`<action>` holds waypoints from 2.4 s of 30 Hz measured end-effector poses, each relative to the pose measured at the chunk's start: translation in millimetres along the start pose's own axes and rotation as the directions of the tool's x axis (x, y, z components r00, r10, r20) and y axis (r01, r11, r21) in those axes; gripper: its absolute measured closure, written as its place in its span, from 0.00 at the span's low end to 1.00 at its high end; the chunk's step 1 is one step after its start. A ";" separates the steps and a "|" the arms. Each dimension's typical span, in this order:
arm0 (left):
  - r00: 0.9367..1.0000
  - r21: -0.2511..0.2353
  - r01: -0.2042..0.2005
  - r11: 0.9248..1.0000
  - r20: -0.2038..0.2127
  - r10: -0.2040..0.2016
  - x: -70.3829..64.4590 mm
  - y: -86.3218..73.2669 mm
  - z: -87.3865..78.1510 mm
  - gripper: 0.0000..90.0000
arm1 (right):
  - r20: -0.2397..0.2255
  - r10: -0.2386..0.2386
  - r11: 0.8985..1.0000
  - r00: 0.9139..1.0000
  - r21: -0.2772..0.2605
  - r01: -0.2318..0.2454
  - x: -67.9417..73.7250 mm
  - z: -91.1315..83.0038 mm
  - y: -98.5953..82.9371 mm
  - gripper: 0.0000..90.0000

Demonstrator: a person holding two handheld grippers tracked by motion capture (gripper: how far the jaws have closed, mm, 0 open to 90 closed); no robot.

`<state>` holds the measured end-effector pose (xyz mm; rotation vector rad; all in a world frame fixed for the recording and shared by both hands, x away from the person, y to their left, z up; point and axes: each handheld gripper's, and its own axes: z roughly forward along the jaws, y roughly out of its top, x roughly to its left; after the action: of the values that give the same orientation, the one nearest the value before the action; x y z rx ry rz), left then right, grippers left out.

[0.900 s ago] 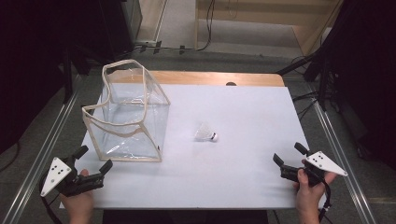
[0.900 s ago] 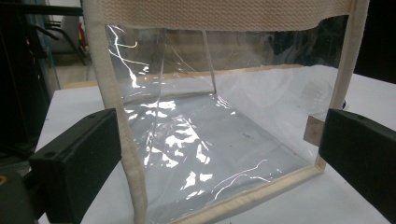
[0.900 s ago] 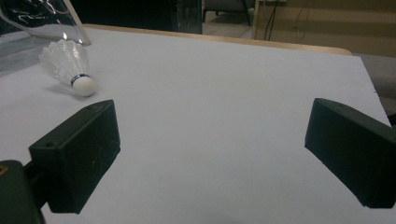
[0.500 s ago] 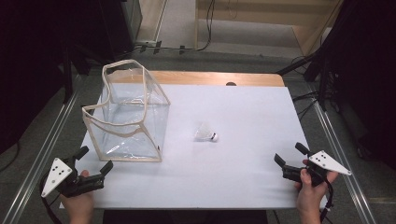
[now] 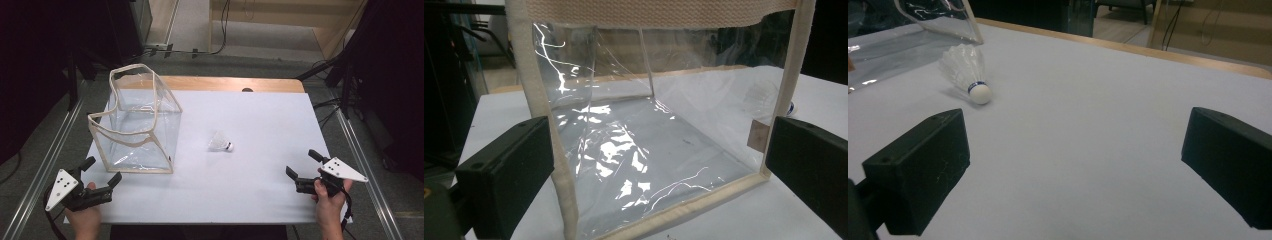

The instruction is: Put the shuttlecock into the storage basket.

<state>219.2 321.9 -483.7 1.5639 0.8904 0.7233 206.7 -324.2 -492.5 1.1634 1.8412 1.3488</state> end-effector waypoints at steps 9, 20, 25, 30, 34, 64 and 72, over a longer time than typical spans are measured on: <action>1.000 0.005 -0.005 1.000 -0.002 0.005 -0.7 0.0 0.5 0.00 | -0.030 -0.034 0.999 0.999 0.003 0.034 6.9 4.3 11.8 0.00; 1.000 0.009 -0.008 1.000 -0.001 0.008 -1.6 -0.2 1.2 0.00 | -0.046 -0.068 0.998 0.997 0.007 0.068 11.6 11.1 26.8 0.00; 1.000 0.011 -0.013 1.000 -0.003 0.013 -1.7 -0.2 1.5 0.00 | -0.063 -0.084 0.996 0.994 0.021 0.086 12.5 17.1 34.6 0.00; 1.000 0.009 -0.011 1.000 -0.002 0.011 -1.8 -0.2 1.5 0.00 | -0.079 -0.097 0.995 0.992 0.029 0.100 14.5 22.4 41.9 0.00; 1.000 0.011 -0.013 1.000 -0.002 0.013 -1.9 -0.2 1.5 0.00 | -0.093 -0.084 0.996 0.992 0.031 0.087 14.8 25.3 47.0 0.00; 1.000 0.015 -0.017 1.000 0.000 0.017 -2.2 -0.1 1.9 0.00 | -0.209 -0.164 0.974 0.964 0.118 0.191 30.1 67.7 72.2 0.00; 1.000 0.017 -0.019 1.000 0.001 0.019 -2.4 0.0 2.9 0.00 | -0.235 -0.185 0.964 0.954 0.146 0.223 33.8 80.9 78.2 0.00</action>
<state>220.3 318.4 -484.2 1.5893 0.8838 0.7309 282.9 -249.3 -443.6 0.9014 2.2062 1.2613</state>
